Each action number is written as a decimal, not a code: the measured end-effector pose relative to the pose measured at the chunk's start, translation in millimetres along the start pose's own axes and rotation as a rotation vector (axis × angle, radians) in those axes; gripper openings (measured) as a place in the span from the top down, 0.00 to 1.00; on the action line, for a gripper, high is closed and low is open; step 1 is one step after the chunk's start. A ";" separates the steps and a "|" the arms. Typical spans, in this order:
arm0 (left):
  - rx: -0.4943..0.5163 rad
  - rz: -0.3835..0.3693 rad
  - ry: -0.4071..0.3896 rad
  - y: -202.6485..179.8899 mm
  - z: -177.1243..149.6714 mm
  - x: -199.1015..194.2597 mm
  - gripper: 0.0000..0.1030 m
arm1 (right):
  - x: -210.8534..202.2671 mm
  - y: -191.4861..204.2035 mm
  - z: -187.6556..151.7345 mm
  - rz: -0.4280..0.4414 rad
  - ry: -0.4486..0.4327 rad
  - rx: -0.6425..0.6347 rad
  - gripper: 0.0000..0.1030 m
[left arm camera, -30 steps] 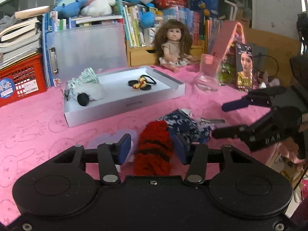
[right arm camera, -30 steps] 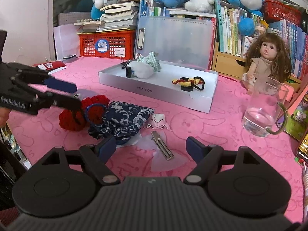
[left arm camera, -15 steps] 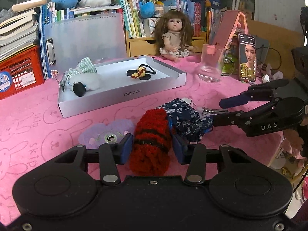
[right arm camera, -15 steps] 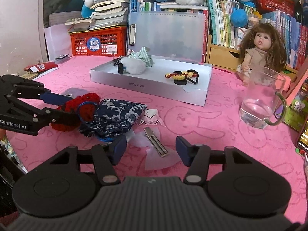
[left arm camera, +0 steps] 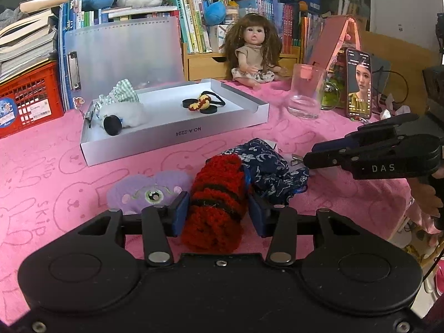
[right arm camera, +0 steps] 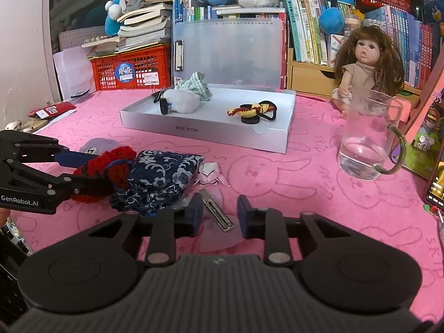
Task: Organize objects
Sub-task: 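Grasp the red knitted cloth with the left gripper while the right gripper reaches the silver clip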
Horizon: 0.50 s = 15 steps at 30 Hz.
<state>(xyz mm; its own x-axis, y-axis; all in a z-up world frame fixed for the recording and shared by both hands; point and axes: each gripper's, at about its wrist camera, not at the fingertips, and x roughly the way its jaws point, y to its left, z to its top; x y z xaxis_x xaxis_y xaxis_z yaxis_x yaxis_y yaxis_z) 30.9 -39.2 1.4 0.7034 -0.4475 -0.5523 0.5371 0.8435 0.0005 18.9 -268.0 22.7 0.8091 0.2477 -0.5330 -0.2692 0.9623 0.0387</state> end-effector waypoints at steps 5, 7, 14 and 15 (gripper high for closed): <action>0.012 0.008 0.008 -3.2 -1.7 3.2 0.54 | 5.2 4.7 -0.8 -0.002 0.014 -0.029 0.73; 0.009 0.011 0.014 -3.6 -2.2 5.4 0.54 | 8.3 5.2 -1.2 -0.006 0.020 -0.028 0.73; -0.041 0.015 -0.011 1.0 -2.3 0.5 0.65 | 8.7 7.2 -3.1 -0.014 0.011 -0.025 0.82; -0.047 0.017 -0.019 1.8 -1.8 -1.0 0.65 | 7.5 7.2 -2.8 -0.016 0.007 -0.024 0.87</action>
<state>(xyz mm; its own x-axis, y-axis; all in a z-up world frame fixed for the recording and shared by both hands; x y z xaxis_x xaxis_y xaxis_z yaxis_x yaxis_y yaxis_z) 30.3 -36.7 0.4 0.7212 -0.4378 -0.5368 0.5024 0.8641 -0.0297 21.6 -259.6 16.7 0.8101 0.2311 -0.5389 -0.2685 0.9632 0.0094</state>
